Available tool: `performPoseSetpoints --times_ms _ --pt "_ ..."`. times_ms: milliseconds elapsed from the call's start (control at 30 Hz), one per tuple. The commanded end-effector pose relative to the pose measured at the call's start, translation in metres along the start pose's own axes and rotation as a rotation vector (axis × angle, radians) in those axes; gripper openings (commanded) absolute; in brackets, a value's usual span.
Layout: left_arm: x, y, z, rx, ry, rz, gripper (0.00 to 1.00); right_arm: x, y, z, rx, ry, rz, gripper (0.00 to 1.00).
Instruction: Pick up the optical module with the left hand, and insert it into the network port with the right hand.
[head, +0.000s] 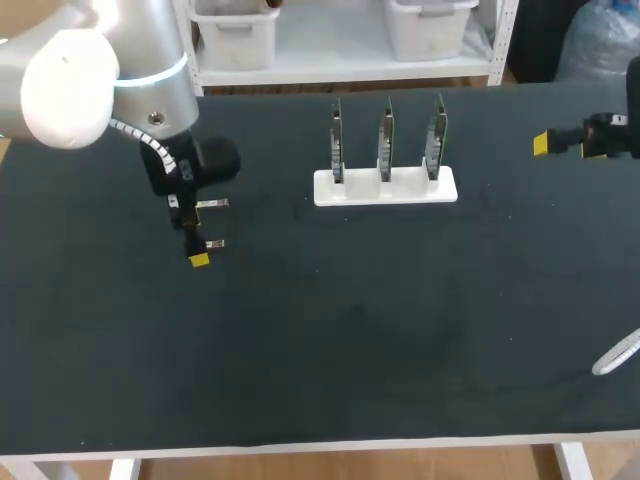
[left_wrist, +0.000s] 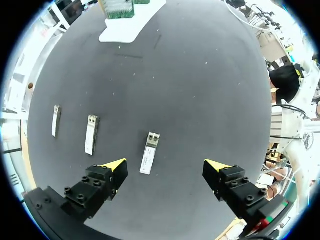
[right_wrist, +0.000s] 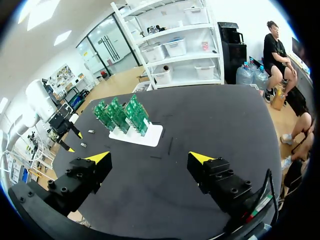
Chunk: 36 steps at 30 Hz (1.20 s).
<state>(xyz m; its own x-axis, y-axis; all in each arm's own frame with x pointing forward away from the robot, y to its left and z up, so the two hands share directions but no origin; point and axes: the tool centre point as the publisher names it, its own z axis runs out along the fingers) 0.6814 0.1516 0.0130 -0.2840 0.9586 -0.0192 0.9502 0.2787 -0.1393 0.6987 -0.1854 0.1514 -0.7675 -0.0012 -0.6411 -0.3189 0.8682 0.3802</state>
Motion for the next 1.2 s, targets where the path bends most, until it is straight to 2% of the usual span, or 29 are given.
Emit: performPoseSetpoints --times_ms 33,333,467,867,933,1067,1200 --pt "0.003 0.003 0.001 -0.01 0.005 -0.004 1.0 0.0 0.0 0.0 0.001 -0.001 0.0 1.0" --pt "0.006 0.007 0.002 -0.05 0.016 -0.001 1.0 0.0 0.0 0.0 0.001 -0.001 0.0 1.0" --pt "0.004 0.008 0.004 -0.011 0.003 -0.013 1.0 0.0 0.0 0.0 0.001 -0.001 0.0 1.0" --pt "0.004 0.008 0.004 -0.011 0.003 -0.013 1.0 0.0 0.0 0.0 0.001 -0.001 0.0 1.0" --pt "0.001 0.011 0.0 -0.03 -0.038 0.019 1.0 0.0 0.0 0.0 0.001 -0.001 0.0 1.0" --pt "-0.003 0.013 -0.005 -0.083 -0.012 0.046 1.0 0.0 0.0 0.0 0.001 -0.001 0.0 1.0" --pt "-0.002 0.014 -0.003 -0.077 -0.002 0.06 1.0 0.0 0.0 0.0 0.001 -0.001 0.0 1.0"
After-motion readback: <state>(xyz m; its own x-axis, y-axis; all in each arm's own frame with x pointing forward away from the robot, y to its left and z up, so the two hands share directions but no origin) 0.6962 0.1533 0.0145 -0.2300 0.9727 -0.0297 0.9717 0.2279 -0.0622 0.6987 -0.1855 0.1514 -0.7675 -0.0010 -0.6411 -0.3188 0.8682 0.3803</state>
